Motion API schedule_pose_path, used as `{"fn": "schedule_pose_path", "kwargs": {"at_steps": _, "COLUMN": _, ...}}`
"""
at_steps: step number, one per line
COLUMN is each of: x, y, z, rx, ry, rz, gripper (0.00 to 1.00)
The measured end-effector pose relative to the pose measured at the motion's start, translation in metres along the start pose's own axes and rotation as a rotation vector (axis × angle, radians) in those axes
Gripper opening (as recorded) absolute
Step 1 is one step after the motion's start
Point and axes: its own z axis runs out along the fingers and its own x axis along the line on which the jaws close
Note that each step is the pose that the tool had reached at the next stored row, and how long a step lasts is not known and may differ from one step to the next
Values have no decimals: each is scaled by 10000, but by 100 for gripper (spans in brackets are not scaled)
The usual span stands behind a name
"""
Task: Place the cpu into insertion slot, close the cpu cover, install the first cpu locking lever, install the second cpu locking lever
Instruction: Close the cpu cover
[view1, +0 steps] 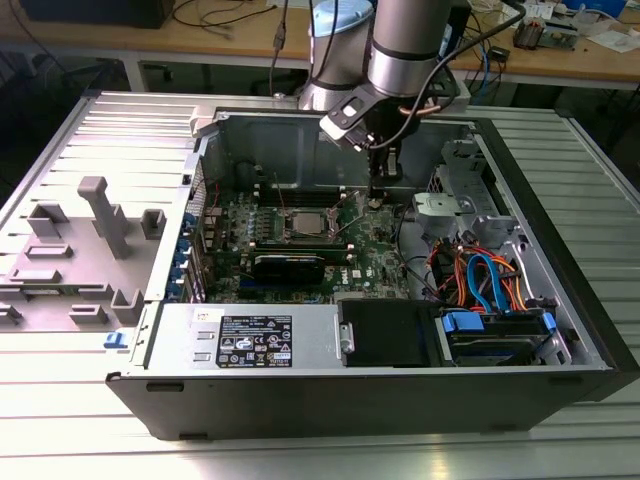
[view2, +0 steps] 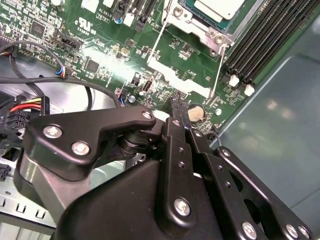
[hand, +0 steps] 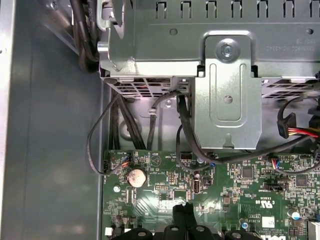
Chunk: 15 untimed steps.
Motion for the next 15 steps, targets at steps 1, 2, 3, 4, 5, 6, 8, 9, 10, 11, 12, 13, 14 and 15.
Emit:
{"fn": "schedule_pose_path", "kwargs": {"at_steps": 1, "x": 0, "y": 9, "z": 20, "rx": 3, "ry": 0, "rz": 1, "gripper": 11}}
{"fn": "schedule_pose_path", "kwargs": {"at_steps": 2, "x": 0, "y": 12, "z": 30, "rx": 5, "ry": -1, "rz": 0, "gripper": 11}}
{"fn": "schedule_pose_path", "kwargs": {"at_steps": 3, "x": 0, "y": 14, "z": 43, "rx": 7, "ry": -1, "rz": 1, "gripper": 11}}
{"fn": "schedule_pose_path", "kwargs": {"at_steps": 4, "x": 0, "y": 14, "z": 67, "rx": 10, "ry": -1, "rz": 2, "gripper": 11}}
{"fn": "schedule_pose_path", "kwargs": {"at_steps": 5, "x": 0, "y": 14, "z": 84, "rx": 11, "ry": -1, "rz": 3, "gripper": 11}}
{"fn": "schedule_pose_path", "kwargs": {"at_steps": 6, "x": 0, "y": 14, "z": 100, "rx": 11, "ry": 0, "rz": 2, "gripper": 11}}
{"fn": "schedule_pose_path", "kwargs": {"at_steps": 8, "x": 0, "y": 14, "z": 151, "rx": 15, "ry": 1, "rz": 1, "gripper": 11}}
{"fn": "schedule_pose_path", "kwargs": {"at_steps": 9, "x": 0, "y": 12, "z": 158, "rx": 16, "ry": -1, "rz": 0, "gripper": 11}}
{"fn": "schedule_pose_path", "kwargs": {"at_steps": 10, "x": -2, "y": 9, "z": 161, "rx": 17, "ry": -3, "rz": 0, "gripper": 11}}
{"fn": "schedule_pose_path", "kwargs": {"at_steps": 11, "x": -5, "y": 8, "z": 164, "rx": 20, "ry": -2, "rz": -2, "gripper": 11}}
{"fn": "schedule_pose_path", "kwargs": {"at_steps": 12, "x": -10, "y": 6, "z": 168, "rx": 23, "ry": 0, "rz": -2, "gripper": 11}}
{"fn": "schedule_pose_path", "kwargs": {"at_steps": 13, "x": -17, "y": 5, "z": 171, "rx": 31, "ry": 1, "rz": 0, "gripper": 11}}
{"fn": "schedule_pose_path", "kwargs": {"at_steps": 14, "x": -25, "y": 5, "z": 174, "rx": 39, "ry": 1, "rz": 1, "gripper": 11}}
{"fn": "schedule_pose_path", "kwargs": {"at_steps": 15, "x": -32, "y": 3, "z": 176, "rx": 44, "ry": 0, "rz": 2, "gripper": 11}}
